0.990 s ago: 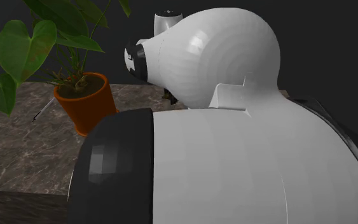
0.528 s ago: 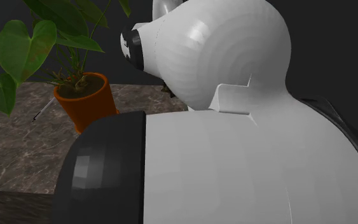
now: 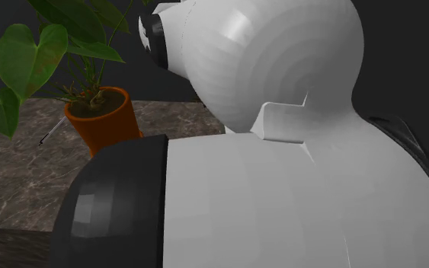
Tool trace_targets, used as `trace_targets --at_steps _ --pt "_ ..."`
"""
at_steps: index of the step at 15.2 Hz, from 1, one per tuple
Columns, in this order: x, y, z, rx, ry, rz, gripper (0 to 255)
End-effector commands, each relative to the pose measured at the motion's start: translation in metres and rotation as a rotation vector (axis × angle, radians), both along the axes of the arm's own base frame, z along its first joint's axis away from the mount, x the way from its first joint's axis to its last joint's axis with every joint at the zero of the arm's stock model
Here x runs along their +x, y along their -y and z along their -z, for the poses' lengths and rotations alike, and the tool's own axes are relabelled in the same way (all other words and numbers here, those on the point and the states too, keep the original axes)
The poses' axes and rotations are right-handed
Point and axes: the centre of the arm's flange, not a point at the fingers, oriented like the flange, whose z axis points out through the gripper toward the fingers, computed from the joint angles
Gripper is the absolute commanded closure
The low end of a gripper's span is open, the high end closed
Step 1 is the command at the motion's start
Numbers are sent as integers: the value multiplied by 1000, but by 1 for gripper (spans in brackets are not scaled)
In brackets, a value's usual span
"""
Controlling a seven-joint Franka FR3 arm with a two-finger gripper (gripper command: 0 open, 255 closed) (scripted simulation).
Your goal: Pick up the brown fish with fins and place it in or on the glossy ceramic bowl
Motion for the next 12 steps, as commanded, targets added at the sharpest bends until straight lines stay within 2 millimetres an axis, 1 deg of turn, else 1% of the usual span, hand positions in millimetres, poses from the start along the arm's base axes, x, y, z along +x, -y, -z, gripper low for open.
trace_targets --at_steps 1,2,12 --pt "0 -1 -10 0 0 0 255" --pt "0 -1 -12 0 0 0 255" --pt "-129 22 -7 0 0 0 255"
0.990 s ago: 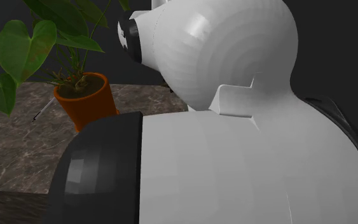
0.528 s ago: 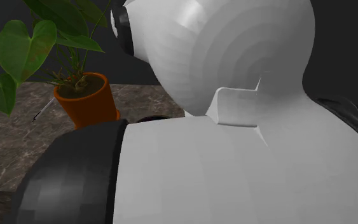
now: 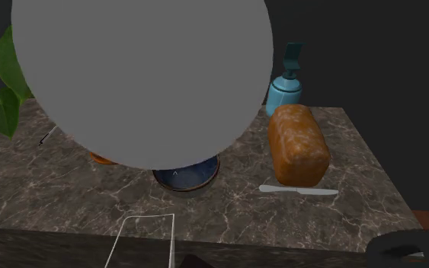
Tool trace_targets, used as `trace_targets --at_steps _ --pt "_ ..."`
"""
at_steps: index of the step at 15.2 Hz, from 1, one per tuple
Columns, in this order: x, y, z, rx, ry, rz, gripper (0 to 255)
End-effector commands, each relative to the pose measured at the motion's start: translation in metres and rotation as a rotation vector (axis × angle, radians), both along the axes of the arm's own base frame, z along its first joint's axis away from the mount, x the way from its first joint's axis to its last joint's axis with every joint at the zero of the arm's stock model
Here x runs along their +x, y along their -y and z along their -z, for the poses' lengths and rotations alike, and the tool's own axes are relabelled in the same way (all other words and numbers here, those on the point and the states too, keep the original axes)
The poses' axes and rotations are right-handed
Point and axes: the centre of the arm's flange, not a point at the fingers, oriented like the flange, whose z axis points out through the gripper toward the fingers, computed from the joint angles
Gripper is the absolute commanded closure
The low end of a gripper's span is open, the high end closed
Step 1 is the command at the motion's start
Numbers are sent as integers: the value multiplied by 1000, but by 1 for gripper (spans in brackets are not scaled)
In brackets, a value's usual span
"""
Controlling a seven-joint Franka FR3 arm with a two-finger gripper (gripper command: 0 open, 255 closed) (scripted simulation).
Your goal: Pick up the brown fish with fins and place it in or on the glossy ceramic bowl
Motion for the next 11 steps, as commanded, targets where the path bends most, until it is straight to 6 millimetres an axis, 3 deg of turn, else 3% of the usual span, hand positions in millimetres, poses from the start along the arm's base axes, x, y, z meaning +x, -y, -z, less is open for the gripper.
trace_targets --at_steps 1,5,6,11 --pt "-24 12 0 0 0 2 255" --pt "-76 21 2 0 0 2 255" --pt "-99 25 3 0 0 2 255" --pt "-99 25 29 0 0 2 255"
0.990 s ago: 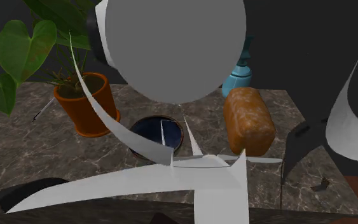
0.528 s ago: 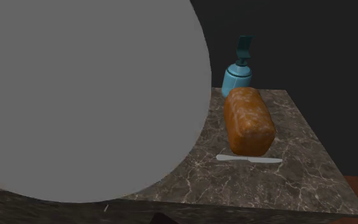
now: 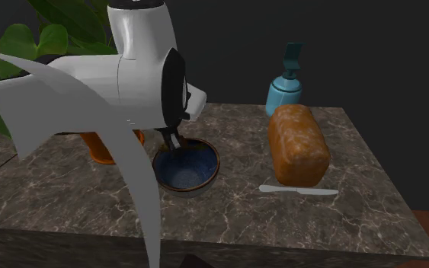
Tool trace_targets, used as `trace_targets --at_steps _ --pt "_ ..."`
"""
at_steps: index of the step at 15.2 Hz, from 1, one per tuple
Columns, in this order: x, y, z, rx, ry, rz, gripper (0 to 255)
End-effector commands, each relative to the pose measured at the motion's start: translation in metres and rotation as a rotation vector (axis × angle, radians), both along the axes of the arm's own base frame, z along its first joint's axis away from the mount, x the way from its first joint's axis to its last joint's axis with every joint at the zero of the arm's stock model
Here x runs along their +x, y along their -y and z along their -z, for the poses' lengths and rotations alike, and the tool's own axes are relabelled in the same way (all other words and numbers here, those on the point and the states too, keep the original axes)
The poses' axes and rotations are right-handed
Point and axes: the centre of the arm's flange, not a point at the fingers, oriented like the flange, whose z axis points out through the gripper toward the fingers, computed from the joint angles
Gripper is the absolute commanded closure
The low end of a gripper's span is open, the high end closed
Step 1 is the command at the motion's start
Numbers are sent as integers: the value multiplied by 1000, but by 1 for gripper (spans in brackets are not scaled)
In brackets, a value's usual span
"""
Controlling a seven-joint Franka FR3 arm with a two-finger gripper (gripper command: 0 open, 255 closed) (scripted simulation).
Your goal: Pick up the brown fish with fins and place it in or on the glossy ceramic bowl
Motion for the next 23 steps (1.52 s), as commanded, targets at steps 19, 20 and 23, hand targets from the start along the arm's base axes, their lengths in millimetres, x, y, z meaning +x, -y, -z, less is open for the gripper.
trace_targets --at_steps 19,20,23 --pt "0 0 42 0 0 0 0" --pt "0 0 42 0 0 0 0" --pt "-4 3 16 0 0 0 0"
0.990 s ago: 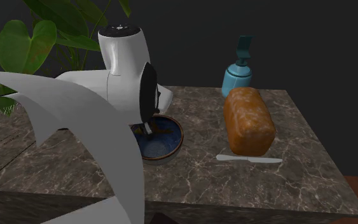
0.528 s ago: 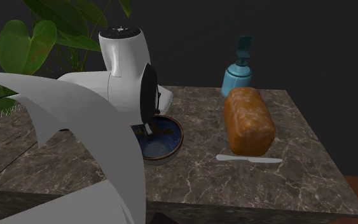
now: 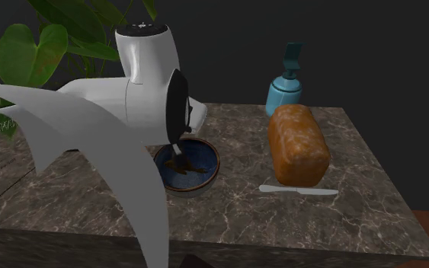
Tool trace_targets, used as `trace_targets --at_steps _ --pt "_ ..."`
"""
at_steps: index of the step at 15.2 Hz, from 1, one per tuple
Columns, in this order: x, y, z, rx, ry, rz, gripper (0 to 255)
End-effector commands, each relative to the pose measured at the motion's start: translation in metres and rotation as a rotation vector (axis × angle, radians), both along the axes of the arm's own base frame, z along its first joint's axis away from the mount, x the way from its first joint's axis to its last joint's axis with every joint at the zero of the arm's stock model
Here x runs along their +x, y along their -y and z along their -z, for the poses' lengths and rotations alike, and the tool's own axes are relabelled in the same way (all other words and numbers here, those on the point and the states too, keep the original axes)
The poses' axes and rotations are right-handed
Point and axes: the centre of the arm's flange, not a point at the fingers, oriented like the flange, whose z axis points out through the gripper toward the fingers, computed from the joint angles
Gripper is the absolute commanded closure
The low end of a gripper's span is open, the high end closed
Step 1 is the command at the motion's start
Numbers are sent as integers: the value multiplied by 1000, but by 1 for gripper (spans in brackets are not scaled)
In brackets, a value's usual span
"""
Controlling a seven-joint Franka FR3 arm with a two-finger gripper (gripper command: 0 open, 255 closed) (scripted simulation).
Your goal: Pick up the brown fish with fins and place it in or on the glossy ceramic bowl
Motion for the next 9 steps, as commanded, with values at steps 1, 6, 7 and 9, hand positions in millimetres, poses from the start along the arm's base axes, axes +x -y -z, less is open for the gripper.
trace_targets --at_steps 1,6,7,9 --pt "-4 2 -26 0 -1 0 0" --pt "-5 4 -36 0 -1 0 0" --pt "-5 4 -36 0 -1 0 0" --pt "-5 4 -36 0 -1 0 0"
